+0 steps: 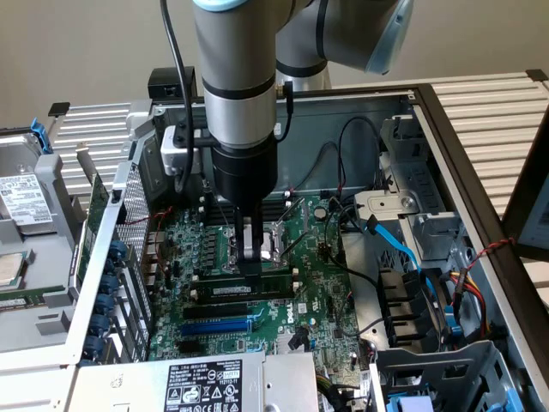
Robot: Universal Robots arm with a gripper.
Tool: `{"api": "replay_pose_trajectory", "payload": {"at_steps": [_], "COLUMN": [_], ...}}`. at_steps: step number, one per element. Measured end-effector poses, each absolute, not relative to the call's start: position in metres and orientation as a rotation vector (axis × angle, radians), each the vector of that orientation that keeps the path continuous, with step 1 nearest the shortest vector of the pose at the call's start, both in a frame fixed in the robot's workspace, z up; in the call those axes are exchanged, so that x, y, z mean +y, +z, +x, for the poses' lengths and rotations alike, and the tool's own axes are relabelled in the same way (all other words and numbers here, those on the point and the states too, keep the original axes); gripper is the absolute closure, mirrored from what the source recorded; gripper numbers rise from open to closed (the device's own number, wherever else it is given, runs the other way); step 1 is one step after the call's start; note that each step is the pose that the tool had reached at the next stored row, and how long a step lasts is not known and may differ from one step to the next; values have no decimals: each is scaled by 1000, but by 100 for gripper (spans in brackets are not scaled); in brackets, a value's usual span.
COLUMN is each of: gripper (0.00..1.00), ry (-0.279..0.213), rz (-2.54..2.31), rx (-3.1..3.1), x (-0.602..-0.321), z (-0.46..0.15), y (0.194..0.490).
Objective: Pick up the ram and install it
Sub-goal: 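Insert the ram into the slot, then press down the ram until it locks into place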
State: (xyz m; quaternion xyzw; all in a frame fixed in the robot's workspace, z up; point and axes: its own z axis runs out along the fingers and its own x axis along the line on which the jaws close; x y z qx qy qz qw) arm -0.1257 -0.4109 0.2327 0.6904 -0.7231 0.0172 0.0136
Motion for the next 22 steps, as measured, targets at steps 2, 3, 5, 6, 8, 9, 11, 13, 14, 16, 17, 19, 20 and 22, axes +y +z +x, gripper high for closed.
{"api": "replay_pose_trajectory", "payload": {"at_steps": [2, 3, 5, 6, 8, 9, 11, 13, 14, 16, 17, 19, 20, 22], "gripper": [73, 73, 73, 73, 73, 73, 73, 73, 73, 73, 73, 73, 73, 73], "ry": [53, 53, 53, 53, 53, 53, 53, 53, 53, 52, 51, 49, 49, 48], "rz": [2150, 2150, 2150, 2150, 2150, 2150, 2150, 2150, 2150, 2149, 2149, 2148, 2148, 2147], "rx": [-2252, -2252, -2252, -2252, -2252, -2252, -2252, -2252, -2252, -2251, -2251, -2250, -2249, -2248], "x": [-411, -411, -411, -411, -411, -411, -411, -411, -411, -411, -411, -411, -411, -411], "z": [-126, -126, -126, -126, -126, -126, -126, -126, -126, -126, -126, -126, -126, -126], "y": [235, 236, 238, 239, 240, 240, 241, 241, 242, 242, 243, 244, 245, 246]}}
